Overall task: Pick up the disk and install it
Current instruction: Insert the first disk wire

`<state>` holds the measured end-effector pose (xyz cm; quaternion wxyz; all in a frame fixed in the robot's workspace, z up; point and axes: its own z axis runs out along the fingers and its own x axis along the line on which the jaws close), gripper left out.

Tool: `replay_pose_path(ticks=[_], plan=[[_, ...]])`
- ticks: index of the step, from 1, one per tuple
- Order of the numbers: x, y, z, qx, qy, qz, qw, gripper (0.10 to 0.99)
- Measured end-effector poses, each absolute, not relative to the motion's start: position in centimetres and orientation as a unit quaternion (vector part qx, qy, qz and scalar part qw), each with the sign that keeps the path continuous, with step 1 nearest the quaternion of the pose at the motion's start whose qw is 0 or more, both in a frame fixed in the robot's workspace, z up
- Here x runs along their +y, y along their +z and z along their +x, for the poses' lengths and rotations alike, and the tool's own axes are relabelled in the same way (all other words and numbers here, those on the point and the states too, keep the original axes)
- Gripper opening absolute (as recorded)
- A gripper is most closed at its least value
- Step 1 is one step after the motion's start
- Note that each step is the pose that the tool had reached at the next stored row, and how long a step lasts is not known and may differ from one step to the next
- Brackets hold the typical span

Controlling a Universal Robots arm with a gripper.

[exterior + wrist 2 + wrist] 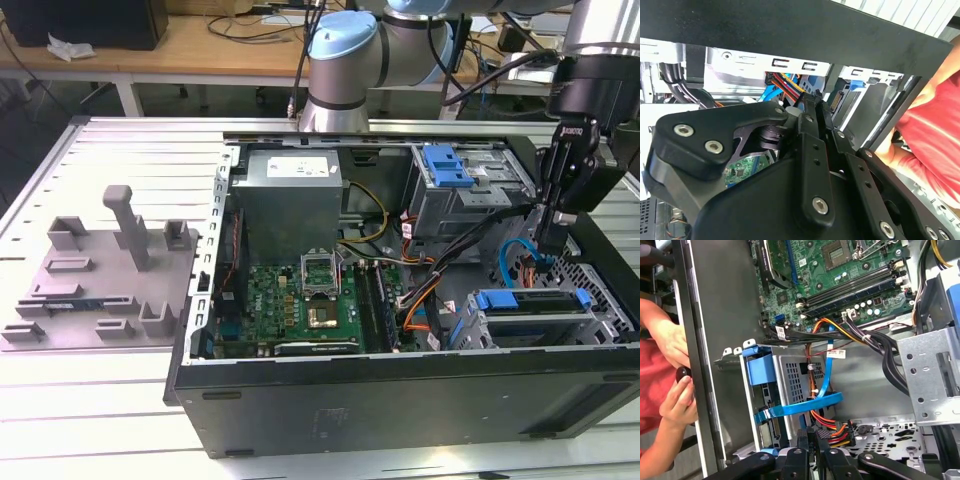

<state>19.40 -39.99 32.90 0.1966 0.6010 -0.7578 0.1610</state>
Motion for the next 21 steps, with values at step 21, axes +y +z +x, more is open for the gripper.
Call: replay_pose_path(ticks=[21], plan=[[-41.1,33.9,18.8,-0.765,0.125,0.61,0.167,0.165]])
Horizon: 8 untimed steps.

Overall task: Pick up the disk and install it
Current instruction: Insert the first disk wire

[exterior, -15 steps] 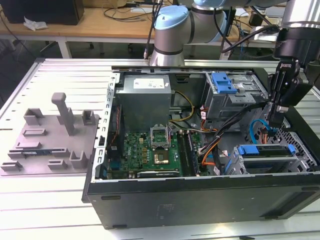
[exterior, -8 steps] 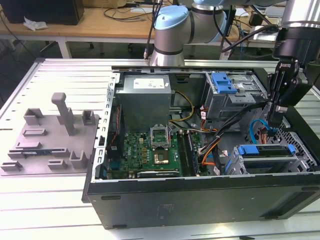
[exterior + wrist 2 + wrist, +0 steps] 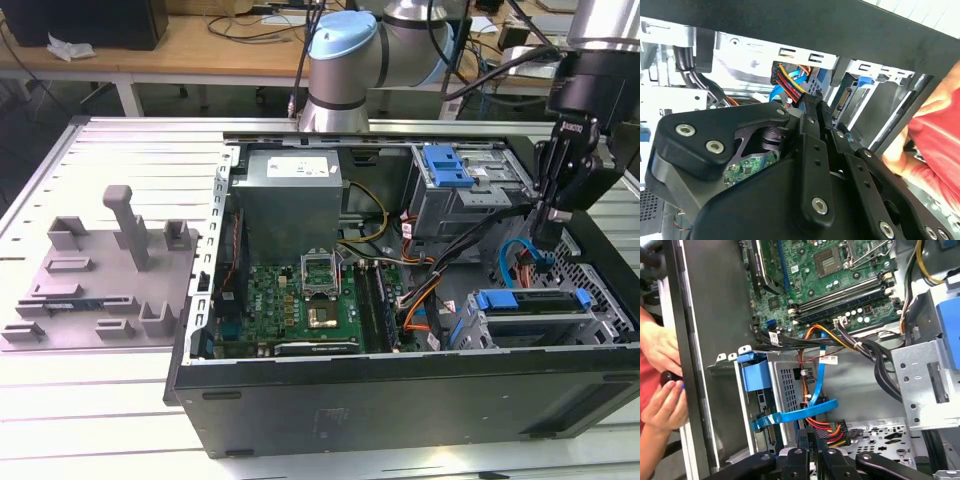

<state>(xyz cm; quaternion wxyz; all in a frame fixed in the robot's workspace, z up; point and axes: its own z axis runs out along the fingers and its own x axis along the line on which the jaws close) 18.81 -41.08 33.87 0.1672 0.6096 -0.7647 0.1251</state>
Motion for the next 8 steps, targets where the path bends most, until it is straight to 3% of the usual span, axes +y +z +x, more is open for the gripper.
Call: replay_pose_path(ticks=[8], plan=[[-43.1,34.5,18.7,-0.765,0.119,0.611,0.162,0.165]])
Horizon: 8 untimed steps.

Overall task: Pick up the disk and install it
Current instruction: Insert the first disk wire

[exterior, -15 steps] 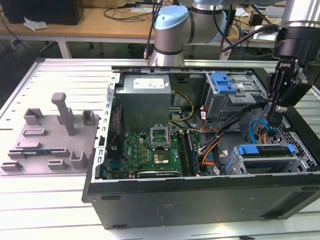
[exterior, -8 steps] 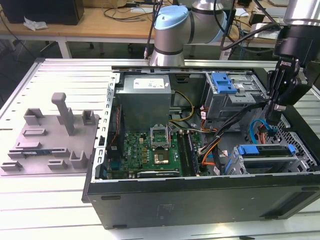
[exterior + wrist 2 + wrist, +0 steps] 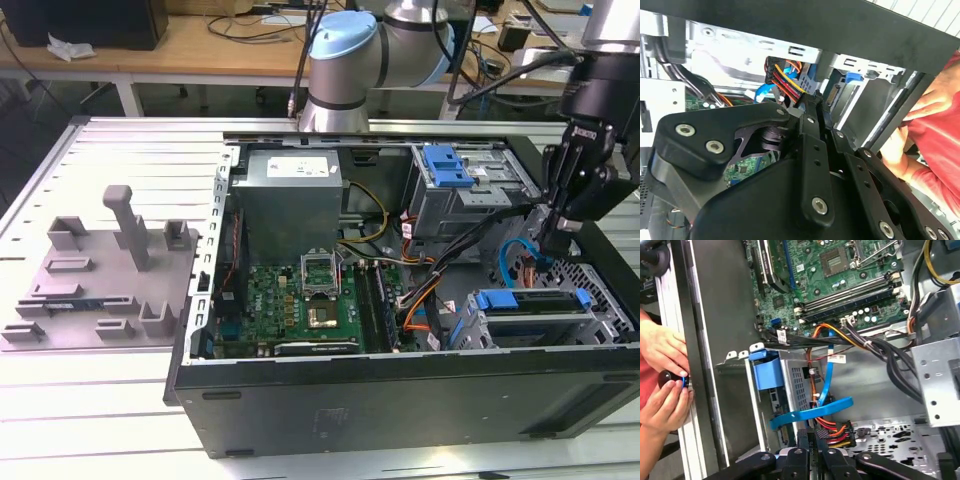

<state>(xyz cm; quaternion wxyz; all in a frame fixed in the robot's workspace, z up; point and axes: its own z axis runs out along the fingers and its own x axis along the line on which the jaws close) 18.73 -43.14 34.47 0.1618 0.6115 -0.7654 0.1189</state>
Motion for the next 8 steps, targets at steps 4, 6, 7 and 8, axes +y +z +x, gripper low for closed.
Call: replay_pose_path(ticks=[4,6,7,8], plan=[[-44.0,34.7,18.7,-0.764,0.118,0.614,0.16,0.165],[-44.3,35.0,18.7,-0.763,0.116,0.616,0.156,0.165],[-44.4,35.1,18.6,-0.763,0.115,0.617,0.155,0.165],[-44.5,35.2,18.6,-0.762,0.115,0.618,0.154,0.165]])
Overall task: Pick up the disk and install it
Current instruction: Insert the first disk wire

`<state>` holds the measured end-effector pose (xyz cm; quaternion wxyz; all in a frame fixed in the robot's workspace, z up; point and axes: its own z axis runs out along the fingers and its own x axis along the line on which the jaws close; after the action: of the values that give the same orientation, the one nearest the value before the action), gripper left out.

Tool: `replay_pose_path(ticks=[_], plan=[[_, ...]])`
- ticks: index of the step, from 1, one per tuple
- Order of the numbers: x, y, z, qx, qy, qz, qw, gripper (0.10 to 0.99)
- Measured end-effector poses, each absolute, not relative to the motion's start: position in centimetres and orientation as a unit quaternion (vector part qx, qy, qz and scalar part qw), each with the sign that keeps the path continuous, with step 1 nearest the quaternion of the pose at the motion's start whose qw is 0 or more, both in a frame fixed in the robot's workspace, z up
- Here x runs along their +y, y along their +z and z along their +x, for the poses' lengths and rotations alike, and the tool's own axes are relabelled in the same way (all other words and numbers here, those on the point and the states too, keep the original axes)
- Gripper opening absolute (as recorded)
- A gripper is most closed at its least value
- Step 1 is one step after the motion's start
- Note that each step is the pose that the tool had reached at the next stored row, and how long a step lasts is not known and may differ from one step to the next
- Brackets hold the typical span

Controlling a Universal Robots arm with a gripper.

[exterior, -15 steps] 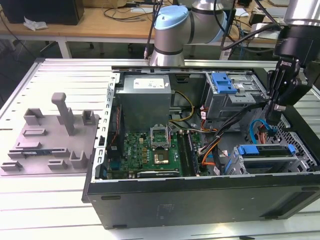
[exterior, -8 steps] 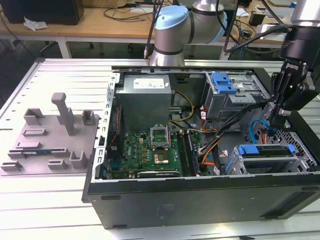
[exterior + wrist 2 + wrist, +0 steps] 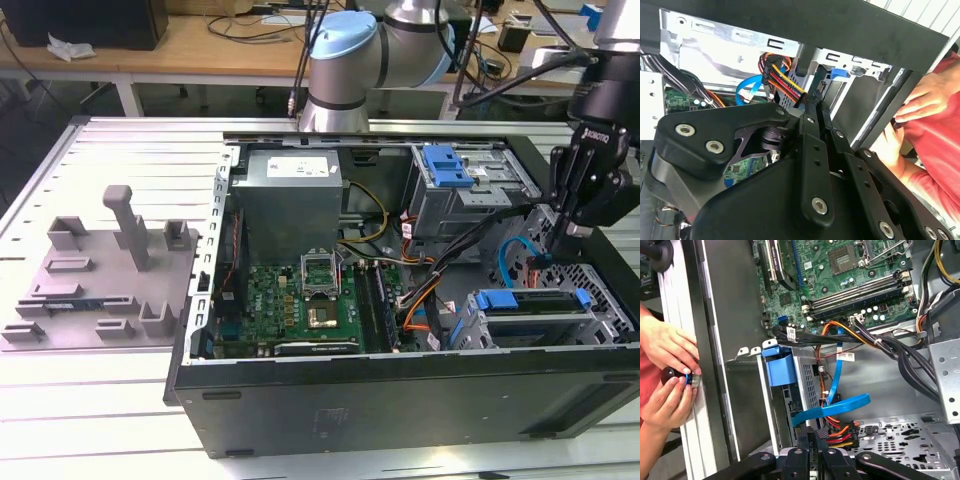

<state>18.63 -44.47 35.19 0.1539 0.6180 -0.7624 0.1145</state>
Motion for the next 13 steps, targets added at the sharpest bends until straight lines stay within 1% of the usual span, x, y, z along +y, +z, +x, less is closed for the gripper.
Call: replay_pose_path(ticks=[3,4,8,13], plan=[[-44.8,35.3,18.6,-0.762,0.109,0.622,0.147,0.165],[-45.0,35.4,18.6,-0.762,0.102,0.624,0.141,0.165],[-45.6,35.5,18.5,-0.763,0.091,0.626,0.131,0.165],[-47.1,35.7,18.4,-0.764,0.076,0.63,0.117,0.165]])
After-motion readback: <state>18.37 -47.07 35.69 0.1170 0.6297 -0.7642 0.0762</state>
